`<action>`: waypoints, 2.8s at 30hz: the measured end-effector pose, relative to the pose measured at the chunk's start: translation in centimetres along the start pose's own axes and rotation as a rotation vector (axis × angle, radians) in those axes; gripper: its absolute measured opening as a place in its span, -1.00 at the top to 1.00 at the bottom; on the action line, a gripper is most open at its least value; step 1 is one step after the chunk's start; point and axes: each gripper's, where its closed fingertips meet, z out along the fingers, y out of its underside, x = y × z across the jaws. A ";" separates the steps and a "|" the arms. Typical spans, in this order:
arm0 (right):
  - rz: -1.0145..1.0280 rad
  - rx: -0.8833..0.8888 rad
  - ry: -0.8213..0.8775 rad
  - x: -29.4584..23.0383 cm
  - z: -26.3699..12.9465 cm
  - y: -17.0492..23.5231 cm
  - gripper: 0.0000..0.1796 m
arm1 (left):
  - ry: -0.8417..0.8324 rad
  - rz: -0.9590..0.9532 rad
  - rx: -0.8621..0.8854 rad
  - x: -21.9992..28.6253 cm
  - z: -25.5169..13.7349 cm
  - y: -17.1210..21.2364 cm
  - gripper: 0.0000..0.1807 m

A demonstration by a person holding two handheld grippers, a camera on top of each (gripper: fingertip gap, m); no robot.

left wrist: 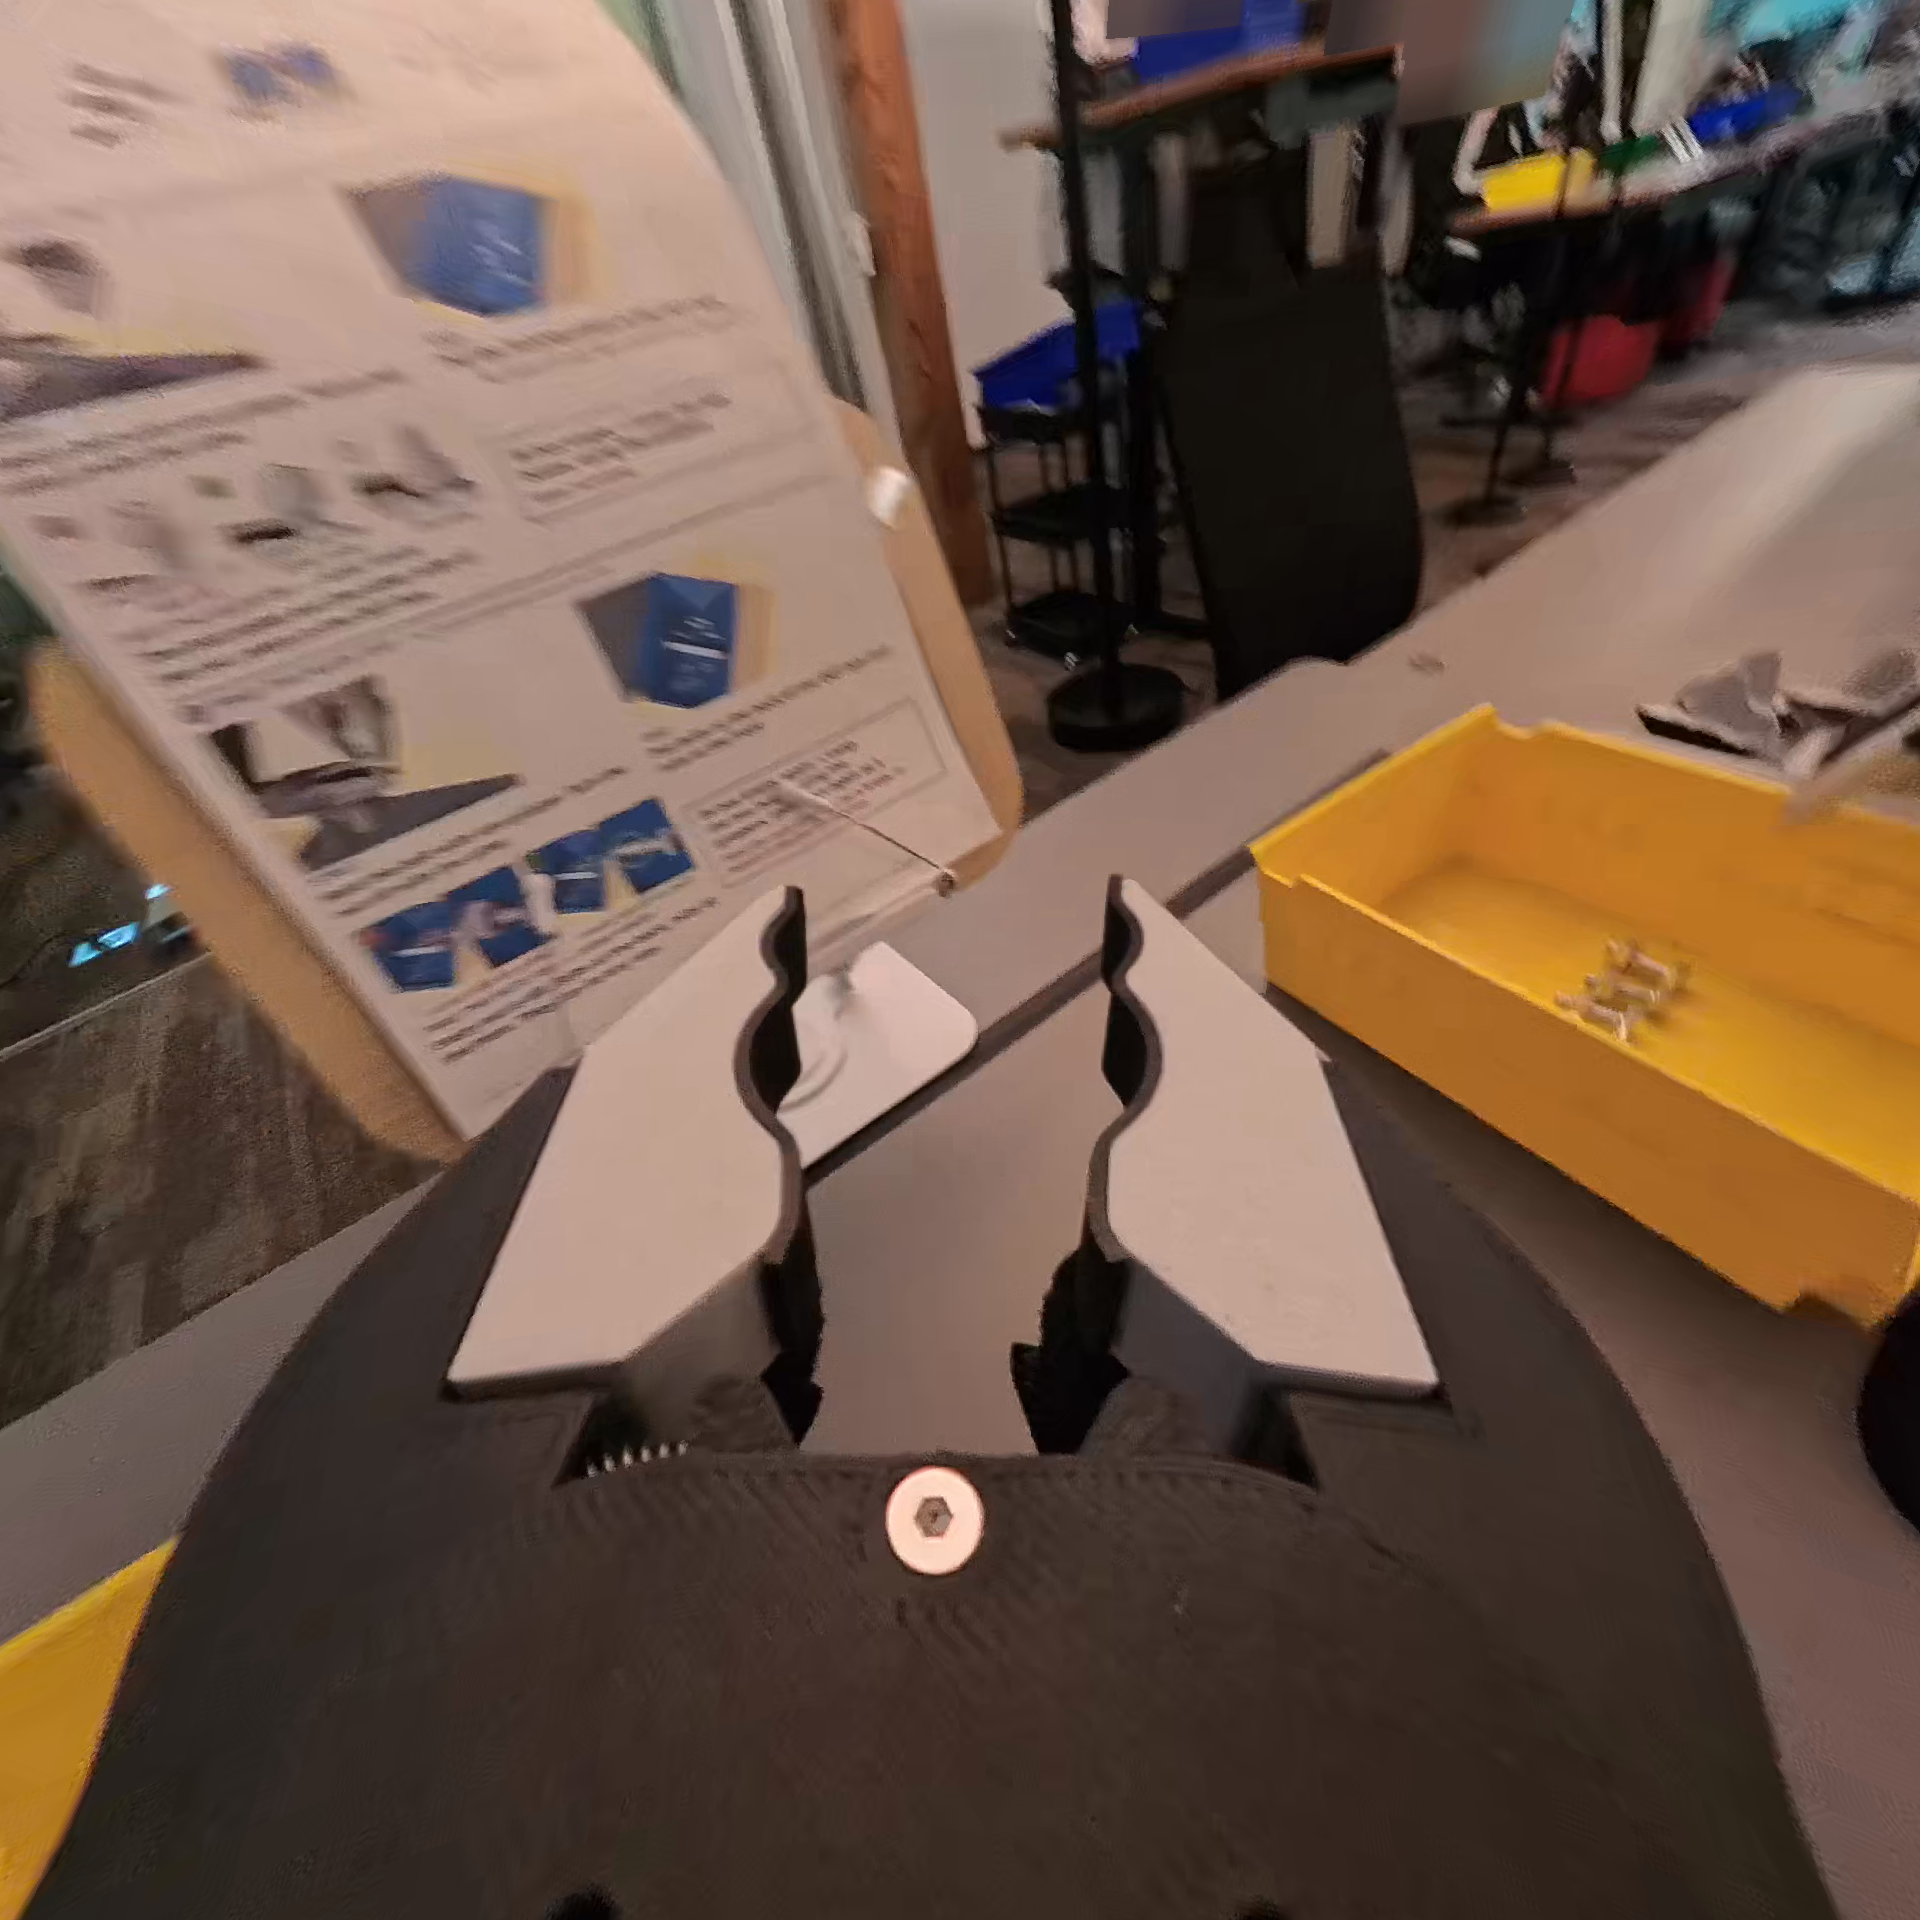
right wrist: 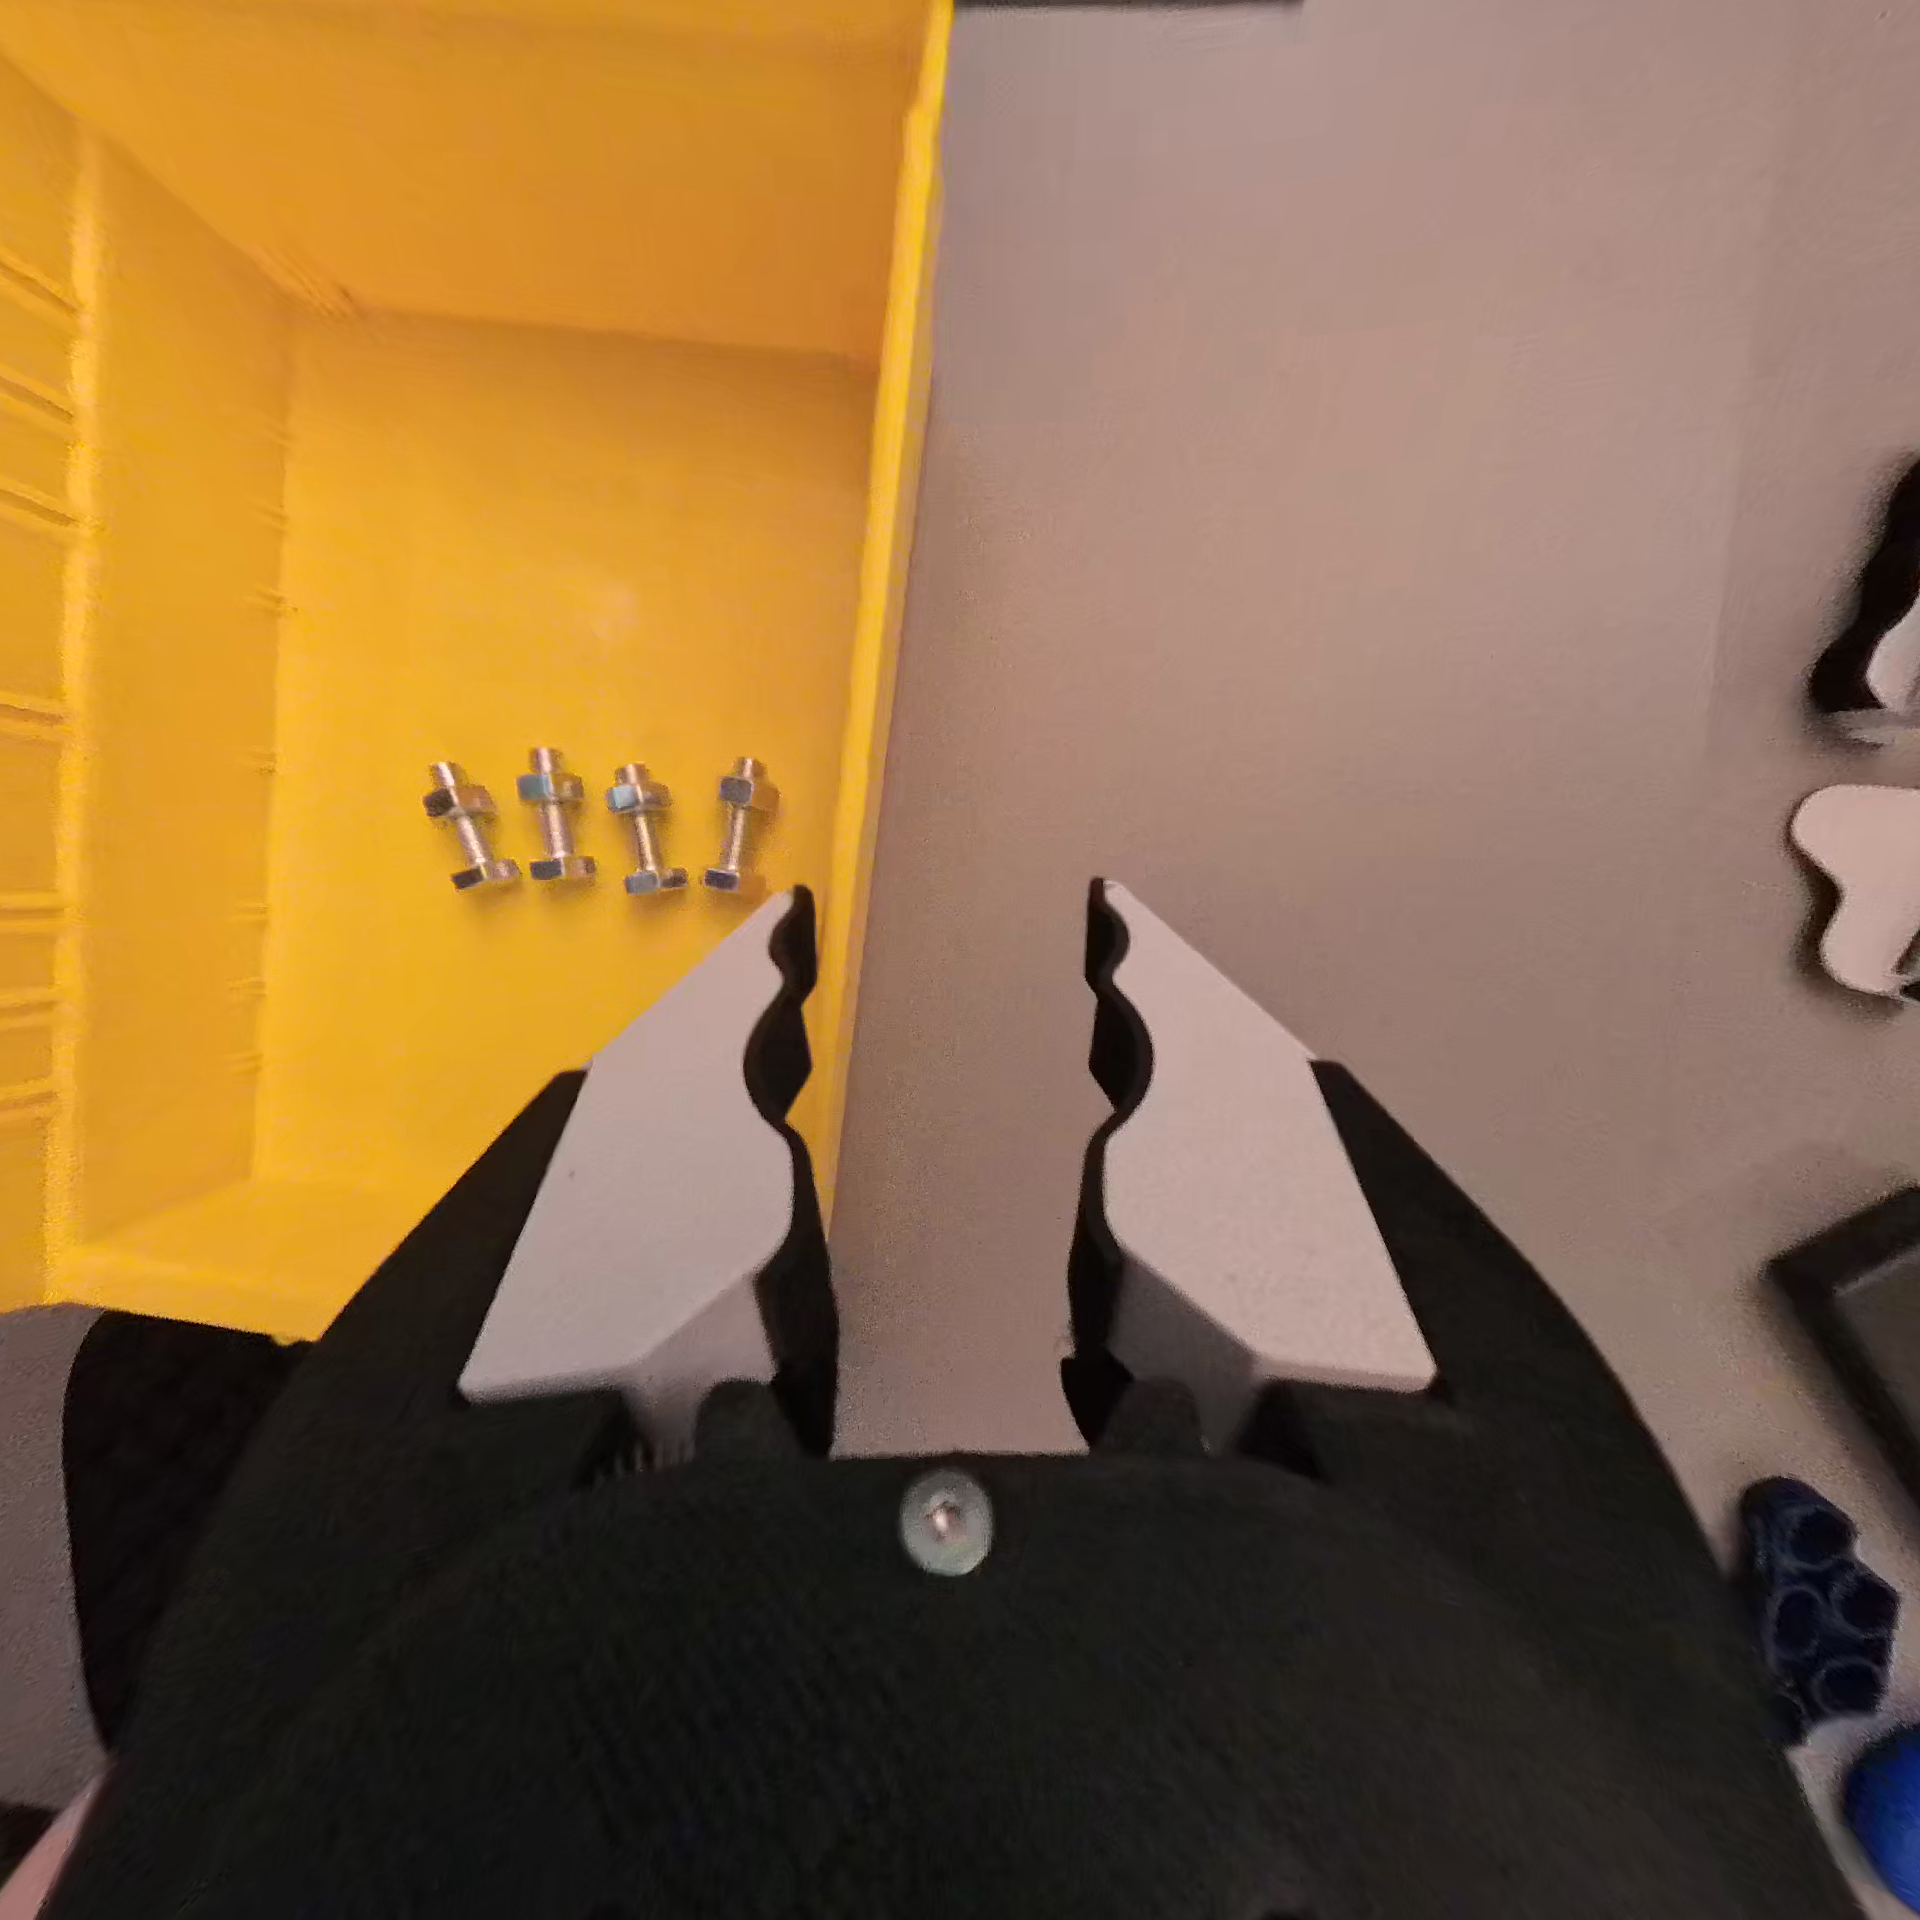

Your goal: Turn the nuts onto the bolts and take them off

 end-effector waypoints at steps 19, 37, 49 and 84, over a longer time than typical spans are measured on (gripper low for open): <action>0.040 -0.336 -0.106 -2.8 4.4 3.8 0.94 | -0.406 -0.507 -0.542 -23.4 -18.1 18.8 0.18; 0.100 -0.415 -0.038 -3.7 4.9 4.2 0.98 | -0.283 -0.673 -1.117 -21.5 -21.6 31.7 0.79; -0.062 -0.525 -0.145 -12.8 6.4 2.8 0.92 | -0.092 -0.402 -1.359 -16.0 -18.0 31.2 0.92; -0.417 -0.101 -0.595 -48.5 2.4 -3.5 0.20 | 0.003 -0.105 -0.710 -9.1 -13.2 14.3 0.68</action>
